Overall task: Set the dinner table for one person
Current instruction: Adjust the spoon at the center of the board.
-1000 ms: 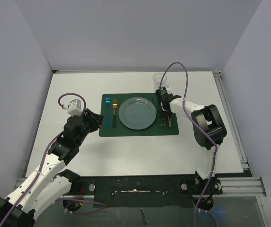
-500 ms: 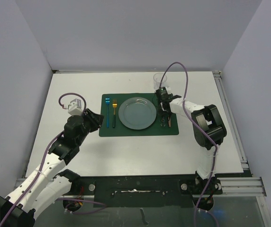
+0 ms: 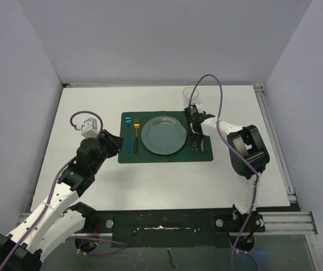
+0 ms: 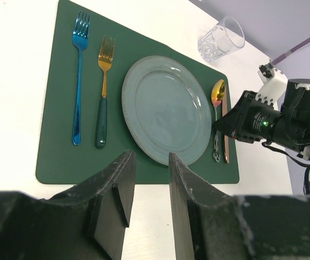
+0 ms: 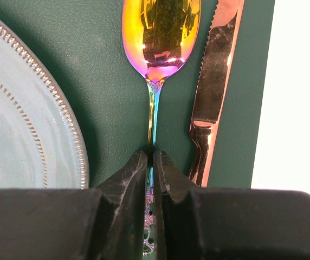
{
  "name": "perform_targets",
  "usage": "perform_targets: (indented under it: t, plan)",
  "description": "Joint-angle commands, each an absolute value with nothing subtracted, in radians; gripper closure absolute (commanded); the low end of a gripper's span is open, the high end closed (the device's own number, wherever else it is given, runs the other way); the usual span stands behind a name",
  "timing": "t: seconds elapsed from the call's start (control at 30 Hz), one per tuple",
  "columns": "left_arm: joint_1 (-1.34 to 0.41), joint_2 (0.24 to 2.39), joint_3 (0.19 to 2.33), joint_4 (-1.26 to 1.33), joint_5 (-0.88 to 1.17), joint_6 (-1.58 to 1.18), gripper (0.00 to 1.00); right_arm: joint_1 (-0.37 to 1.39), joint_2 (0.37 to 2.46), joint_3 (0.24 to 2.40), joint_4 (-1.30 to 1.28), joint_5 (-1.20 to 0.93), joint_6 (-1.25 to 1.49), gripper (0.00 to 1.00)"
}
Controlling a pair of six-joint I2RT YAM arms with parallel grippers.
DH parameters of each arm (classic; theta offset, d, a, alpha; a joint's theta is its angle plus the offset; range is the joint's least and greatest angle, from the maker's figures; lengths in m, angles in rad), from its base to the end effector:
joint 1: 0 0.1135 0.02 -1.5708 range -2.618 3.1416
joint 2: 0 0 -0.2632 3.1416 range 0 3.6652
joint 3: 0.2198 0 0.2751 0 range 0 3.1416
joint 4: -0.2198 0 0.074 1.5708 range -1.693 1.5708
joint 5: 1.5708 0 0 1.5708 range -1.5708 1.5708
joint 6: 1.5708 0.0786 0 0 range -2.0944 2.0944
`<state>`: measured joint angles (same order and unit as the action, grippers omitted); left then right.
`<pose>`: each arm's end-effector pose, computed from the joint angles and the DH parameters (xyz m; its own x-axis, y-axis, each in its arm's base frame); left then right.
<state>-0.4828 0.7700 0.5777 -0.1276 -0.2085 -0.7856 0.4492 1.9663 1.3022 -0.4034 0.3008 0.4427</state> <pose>0.2283 -0.1013 0.2568 -0.3951 -0.5741 -0.7171 0.0011 0.7803 -0.6253 0.4080 0.1708 0.1076 -0.8355 0.0514 -0.5470 0.0796 0.9964 -0.0279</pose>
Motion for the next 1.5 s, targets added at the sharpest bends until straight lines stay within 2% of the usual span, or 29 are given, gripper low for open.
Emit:
perform_targets:
  t: [0.0,0.17,0.4,0.5,0.93,1.17,1.47]
  plan:
    - [-0.480,0.771,0.577,-0.066,-0.204,-0.793,0.70,0.482,1.939,1.279,-0.404,0.267,0.464,1.00]
    - [-0.478,0.777,0.575,-0.058,-0.200,-0.793,0.70,0.488,1.942,1.278,-0.412,0.272,0.470,0.99]
    - [-0.478,0.785,0.570,-0.048,-0.195,-0.795,0.70,0.490,1.940,1.293,-0.432,0.284,0.466,0.79]
    - [-0.478,0.792,0.569,-0.045,-0.193,-0.796,0.70,0.490,1.923,1.304,-0.444,0.287,0.461,0.75]
    - [-0.479,0.816,0.562,-0.019,-0.174,-0.812,0.70,0.494,1.787,1.359,-0.483,0.284,0.424,0.70]
    - [-0.478,0.804,0.563,-0.024,-0.173,-0.813,0.70,0.483,1.806,1.379,-0.517,0.391,0.408,0.70]
    - [-0.473,0.856,0.571,-0.053,-0.204,-0.792,0.69,0.420,1.696,1.282,-0.451,0.451,0.437,0.66]
